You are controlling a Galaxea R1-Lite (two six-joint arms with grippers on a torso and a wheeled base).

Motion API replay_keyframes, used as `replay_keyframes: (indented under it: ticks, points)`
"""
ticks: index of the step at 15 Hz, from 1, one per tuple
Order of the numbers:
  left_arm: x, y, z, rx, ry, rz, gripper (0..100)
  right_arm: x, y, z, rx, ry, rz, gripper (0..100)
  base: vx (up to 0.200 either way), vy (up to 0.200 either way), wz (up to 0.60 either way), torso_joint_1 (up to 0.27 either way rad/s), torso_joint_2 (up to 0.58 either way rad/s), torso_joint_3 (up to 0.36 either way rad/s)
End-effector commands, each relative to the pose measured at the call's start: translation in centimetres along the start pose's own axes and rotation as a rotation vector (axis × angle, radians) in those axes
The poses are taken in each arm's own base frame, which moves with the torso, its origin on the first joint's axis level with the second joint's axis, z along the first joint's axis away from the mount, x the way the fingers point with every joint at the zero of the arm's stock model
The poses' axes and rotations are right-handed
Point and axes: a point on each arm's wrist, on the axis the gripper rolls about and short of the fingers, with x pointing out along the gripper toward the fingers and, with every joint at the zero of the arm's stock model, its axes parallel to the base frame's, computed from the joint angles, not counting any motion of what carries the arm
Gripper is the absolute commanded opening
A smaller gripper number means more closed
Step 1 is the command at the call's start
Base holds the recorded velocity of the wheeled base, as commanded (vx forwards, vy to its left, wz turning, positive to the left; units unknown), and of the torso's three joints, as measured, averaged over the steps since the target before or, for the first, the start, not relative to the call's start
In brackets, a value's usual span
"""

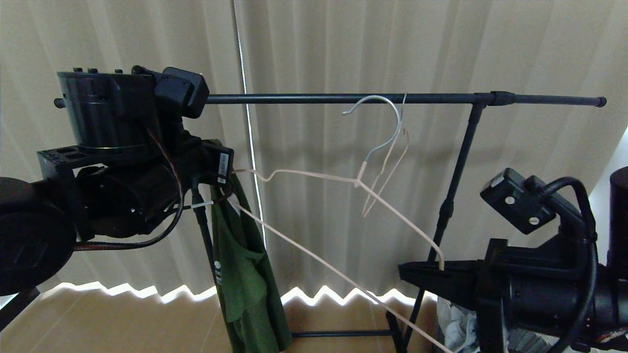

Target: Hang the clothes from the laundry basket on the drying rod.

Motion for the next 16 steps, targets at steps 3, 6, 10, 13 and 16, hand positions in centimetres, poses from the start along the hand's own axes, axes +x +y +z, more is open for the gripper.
replay_keyframes:
  ticks: [3,6,10,13,16]
  points:
    - [-0.2,0.1,-0.1,0.002,0.003,0.002,0,2.8,-0.3,1.1,0.026,0.023,-0.036,0,0.000,0.000,0.00,0.000,0.00,0.000]
    - [-0.4,0.3,-0.5,0.010,0.024,0.024,0,4.7,-0.6,1.9,0.090,-0.011,-0.123,0,0.000,0.000,0.00,0.000,0.00,0.000]
    - [-1.2,0.7,-0.4,0.005,0.041,0.017,0,6.5,0.0,1.9,0.084,-0.005,-0.114,0,0.000,0.000,0.00,0.000,0.00,0.000]
    - [-1.4,0.8,-0.6,0.008,0.052,0.012,0,6.9,0.6,2.0,0.074,-0.009,-0.093,0,0.000,0.000,0.00,0.000,0.00,0.000]
    - [-1.9,0.0,-0.6,0.008,0.063,-0.020,0,7.9,0.7,2.4,0.075,-0.005,-0.092,0,0.000,0.000,0.00,0.000,0.00,0.000]
